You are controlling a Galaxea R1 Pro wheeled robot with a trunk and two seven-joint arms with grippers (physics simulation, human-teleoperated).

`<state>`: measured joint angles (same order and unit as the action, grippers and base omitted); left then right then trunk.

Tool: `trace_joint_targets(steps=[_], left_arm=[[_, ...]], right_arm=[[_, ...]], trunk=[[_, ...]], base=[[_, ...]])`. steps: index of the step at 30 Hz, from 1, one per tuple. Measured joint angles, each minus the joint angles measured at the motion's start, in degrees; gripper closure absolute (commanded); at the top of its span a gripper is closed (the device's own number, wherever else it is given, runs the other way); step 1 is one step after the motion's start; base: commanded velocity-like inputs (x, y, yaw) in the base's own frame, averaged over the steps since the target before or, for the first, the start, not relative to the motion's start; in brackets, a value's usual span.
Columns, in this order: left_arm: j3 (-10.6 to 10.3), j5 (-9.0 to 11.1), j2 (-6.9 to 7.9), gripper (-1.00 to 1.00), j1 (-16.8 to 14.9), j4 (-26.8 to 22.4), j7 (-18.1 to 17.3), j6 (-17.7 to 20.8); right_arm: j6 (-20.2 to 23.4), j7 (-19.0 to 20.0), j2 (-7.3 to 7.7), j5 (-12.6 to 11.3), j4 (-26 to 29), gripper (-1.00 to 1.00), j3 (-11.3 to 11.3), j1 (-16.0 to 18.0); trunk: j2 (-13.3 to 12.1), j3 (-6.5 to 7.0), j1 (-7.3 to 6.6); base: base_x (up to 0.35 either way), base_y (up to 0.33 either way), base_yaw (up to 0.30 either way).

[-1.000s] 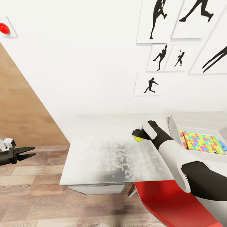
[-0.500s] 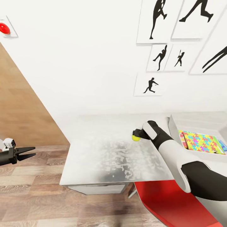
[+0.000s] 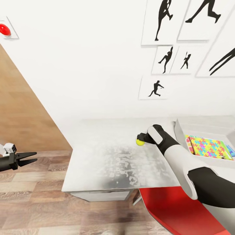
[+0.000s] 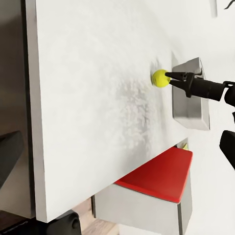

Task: Put all the toys in the child's room - the three board games (two on the bed and one on the table), the two jigsaw puzzles on the table, and the tennis ball on the table - inside the toy box on the table in the child's room.

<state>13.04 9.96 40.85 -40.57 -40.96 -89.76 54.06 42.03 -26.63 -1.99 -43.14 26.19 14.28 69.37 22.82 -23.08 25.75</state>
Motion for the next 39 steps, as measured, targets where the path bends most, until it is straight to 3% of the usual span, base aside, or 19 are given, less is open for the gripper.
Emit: trace_joint_targets(steps=[21,26,32,39], left_arm=[[0.0,0.0,-0.18,-1.0,-0.1,0.0,0.0,0.0],[0.0,-0.1,-0.34,-1.0,-0.1,0.0,0.0,0.0],[0.0,-0.1,-0.5,-1.0,-0.1,0.0,0.0,0.0],[0.2,0.0,-0.48,-1.0,-0.1,-0.5,0.0,0.0]], right_arm=[[0.7,-0.2,0.6,0.2,7.3,1.0,0.3,-0.1],[4.6,-1.0,1.1,0.1,13.6,1.0,0.1,0.0],[9.4,-6.7,1.97,-0.1,21.0,1.0,-0.3,0.0],[12.2,-7.7,2.07,-0.2,25.2,1.0,-1.8,-0.1]], trunk=[[0.0,1.9,0.0],[0.0,2.37,0.0],[0.0,2.93,0.0],[0.0,3.59,0.0]], base=[[0.0,0.0,0.0],[0.0,0.0,0.0],[0.0,0.0,0.0],[0.0,0.0,0.0]])
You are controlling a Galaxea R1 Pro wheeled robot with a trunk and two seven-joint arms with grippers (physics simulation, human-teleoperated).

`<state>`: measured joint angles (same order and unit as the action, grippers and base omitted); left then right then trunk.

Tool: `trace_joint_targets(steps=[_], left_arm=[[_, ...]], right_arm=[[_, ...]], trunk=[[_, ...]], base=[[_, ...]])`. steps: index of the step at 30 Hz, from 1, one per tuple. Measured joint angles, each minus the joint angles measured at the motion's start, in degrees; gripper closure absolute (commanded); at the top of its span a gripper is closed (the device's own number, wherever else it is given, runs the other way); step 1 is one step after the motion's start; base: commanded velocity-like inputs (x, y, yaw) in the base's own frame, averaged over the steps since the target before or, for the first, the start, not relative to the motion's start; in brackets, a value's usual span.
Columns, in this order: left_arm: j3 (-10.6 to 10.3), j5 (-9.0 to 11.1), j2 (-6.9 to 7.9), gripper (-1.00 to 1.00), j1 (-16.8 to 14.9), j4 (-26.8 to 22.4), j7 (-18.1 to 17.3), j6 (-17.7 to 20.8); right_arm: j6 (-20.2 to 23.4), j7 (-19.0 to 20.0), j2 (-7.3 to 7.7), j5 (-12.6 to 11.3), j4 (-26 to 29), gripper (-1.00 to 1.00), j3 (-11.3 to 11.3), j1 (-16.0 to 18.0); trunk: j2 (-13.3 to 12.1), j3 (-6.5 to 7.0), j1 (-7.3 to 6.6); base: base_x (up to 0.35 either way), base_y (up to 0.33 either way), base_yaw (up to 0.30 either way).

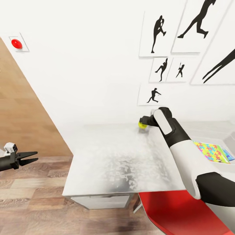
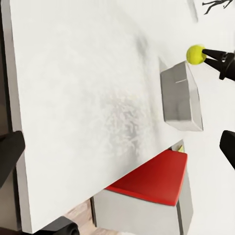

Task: Put all the toys in the child's room - the three board games (two on the bed and one on the table), the two jigsaw puzzles on the table, and the tennis ball on the table - inside the toy box on the table in the child's room.

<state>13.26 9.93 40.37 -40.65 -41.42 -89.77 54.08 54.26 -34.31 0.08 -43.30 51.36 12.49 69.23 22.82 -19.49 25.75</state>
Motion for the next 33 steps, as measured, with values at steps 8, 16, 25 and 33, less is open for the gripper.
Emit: trace_joint_targets(steps=[8,16,25,33], left_arm=[[-0.3,1.2,-1.12,-1.0,-1.3,-10.8,0.0,4.5],[-0.7,1.6,-4.87,-1.0,-1.6,-26.9,0.0,5.3],[-1.5,0.1,-10.27,-1.0,-4.8,-32.1,0.0,5.3],[-8.5,-5.1,-17.59,-1.0,-12.0,-27.6,0.0,5.3]], right_arm=[[1.0,-0.1,-0.38,0.1,0.5,1.0,-0.2,-0.1],[1.0,-0.1,-1.0,0.1,0.6,1.0,-0.1,-0.2],[1.0,-0.1,-1.13,0.2,0.6,1.0,0.0,-0.2],[1.8,-0.1,-1.1,0.2,0.6,1.0,0.0,-0.2]], trunk=[[0.0,0.75,0.0],[0.0,1.5,0.0],[0.0,2.34,0.0],[0.0,3.09,0.01]], base=[[0.0,0.0,0.0],[0.0,0.0,0.0],[0.0,0.0,0.0],[0.0,0.0,0.0]])
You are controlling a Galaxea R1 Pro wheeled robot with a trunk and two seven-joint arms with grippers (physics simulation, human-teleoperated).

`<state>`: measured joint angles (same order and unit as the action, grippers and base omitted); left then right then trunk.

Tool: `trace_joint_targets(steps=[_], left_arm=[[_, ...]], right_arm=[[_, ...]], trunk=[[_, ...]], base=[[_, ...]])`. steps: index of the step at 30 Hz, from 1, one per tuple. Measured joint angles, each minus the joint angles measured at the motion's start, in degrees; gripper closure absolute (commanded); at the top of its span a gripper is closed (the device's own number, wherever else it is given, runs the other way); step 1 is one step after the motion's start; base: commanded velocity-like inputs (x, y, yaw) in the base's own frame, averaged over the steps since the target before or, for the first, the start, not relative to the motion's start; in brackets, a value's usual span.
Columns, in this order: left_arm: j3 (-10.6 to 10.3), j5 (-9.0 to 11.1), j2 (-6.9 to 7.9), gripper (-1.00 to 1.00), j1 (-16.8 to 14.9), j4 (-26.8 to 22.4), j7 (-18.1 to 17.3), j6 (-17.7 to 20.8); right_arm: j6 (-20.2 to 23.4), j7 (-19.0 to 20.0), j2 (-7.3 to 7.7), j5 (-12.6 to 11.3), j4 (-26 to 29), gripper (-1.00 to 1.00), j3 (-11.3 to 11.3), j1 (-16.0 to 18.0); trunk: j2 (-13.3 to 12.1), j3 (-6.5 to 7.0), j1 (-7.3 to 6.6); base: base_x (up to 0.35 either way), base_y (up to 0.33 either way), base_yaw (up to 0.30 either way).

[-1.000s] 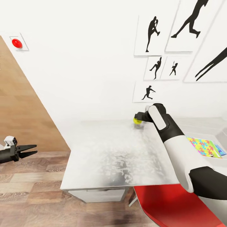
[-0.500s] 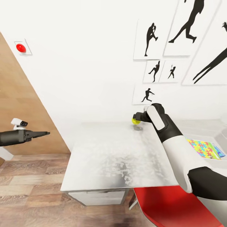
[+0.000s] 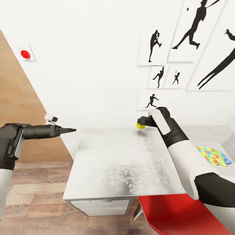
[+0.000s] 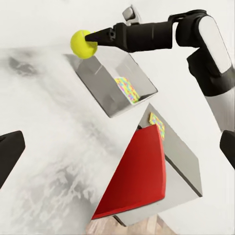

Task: Put all the toys in the child's room - the three board games (two on the bed and one on the table), the two jigsaw puzzles on the table, and the tennis ball on the table - inside the toy box on the table in the child's room.

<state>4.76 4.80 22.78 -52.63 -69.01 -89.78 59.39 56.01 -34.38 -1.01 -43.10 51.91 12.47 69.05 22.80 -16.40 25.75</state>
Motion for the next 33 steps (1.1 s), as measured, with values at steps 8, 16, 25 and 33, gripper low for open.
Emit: trace_joint_targets(steps=[8,16,25,33], left_arm=[[-2.9,-8.8,-6.39,-1.0,-5.0,7.6,0.2,0.0],[-2.6,-9.7,-5.47,-1.0,-5.2,8.2,0.2,0.0],[-2.5,-9.7,-4.61,-1.0,-5.3,8.2,0.2,0.0],[-2.6,-9.7,-4.54,-1.0,-5.2,8.2,0.2,0.0]], right_arm=[[0.1,0.0,0.25,-0.1,1.5,1.0,-0.1,-0.2],[2.1,0.1,0.71,-0.4,5.0,1.0,-0.2,-0.3],[3.4,0.0,0.99,-0.9,11.1,1.0,-0.1,-0.4],[3.4,0.1,0.86,-0.9,11.3,1.0,-0.1,-0.4]], trunk=[[0.0,0.75,-0.01],[0.0,1.51,-0.01],[0.0,2.36,-0.01],[0.0,3.11,0.0]], base=[[0.0,0.0,0.0],[0.0,0.0,0.0],[-0.006,-0.013,0.0],[-0.071,-0.127,0.0]])
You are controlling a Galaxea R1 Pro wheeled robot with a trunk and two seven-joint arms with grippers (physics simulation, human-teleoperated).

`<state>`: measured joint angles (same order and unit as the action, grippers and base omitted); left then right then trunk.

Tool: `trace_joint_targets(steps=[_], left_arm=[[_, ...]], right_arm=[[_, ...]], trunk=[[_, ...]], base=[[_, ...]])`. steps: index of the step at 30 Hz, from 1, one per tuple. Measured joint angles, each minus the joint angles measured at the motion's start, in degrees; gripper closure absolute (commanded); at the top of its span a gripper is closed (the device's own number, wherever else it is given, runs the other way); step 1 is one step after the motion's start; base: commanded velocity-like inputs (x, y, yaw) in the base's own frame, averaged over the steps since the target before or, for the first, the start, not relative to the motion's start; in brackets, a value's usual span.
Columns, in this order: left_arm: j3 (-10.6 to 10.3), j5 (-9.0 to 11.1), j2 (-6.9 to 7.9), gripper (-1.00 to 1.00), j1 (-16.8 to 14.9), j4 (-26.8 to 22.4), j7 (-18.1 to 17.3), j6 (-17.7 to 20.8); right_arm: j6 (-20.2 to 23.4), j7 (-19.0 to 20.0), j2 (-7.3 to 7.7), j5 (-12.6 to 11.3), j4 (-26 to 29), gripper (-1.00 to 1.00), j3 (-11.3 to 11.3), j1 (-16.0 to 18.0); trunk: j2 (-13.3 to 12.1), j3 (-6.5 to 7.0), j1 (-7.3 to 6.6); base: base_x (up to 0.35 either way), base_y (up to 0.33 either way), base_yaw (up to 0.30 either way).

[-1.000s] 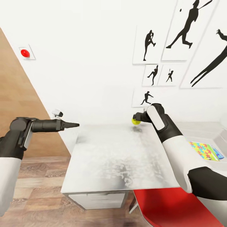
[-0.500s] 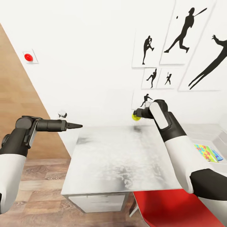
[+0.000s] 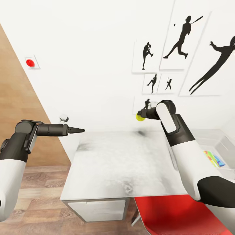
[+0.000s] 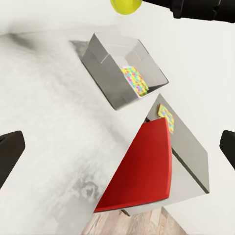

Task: Put all the toys in the child's room - the three board games (two on the bed and one on the table), the two jigsaw puzzles on the table, and the tennis ball on the table - inside the toy box on the table in the child's room.

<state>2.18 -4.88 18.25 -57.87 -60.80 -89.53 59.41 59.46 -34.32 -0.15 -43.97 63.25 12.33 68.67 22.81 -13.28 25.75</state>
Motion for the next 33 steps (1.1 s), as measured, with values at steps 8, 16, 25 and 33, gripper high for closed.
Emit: trace_joint_targets(steps=[8,16,25,33], left_arm=[[0.0,0.0,0.02,-1.0,0.0,0.0,0.0,0.0],[0.0,0.0,0.04,-1.0,0.0,0.0,0.0,0.0],[0.0,0.0,0.18,-1.0,0.0,0.0,0.0,0.0],[0.0,0.0,0.22,-1.0,0.0,0.0,0.0,0.0]], right_arm=[[0.0,0.0,0.09,0.0,-0.1,1.0,0.0,0.0],[0.1,-0.1,1.47,0.3,-0.2,1.0,-1.8,0.0],[0.3,-0.1,5.78,0.4,-0.2,1.0,-4.6,0.0],[0.3,0.0,10.79,0.2,-1.2,1.0,-4.8,-0.1]], trunk=[[0.0,0.76,0.01],[0.0,1.51,0.0],[0.0,2.36,0.0],[0.0,3.12,0.0]], base=[[-0.134,-0.115,0.0],[-0.017,-0.192,0.0],[0.0,-0.012,0.0],[0.0,0.0,0.0]])
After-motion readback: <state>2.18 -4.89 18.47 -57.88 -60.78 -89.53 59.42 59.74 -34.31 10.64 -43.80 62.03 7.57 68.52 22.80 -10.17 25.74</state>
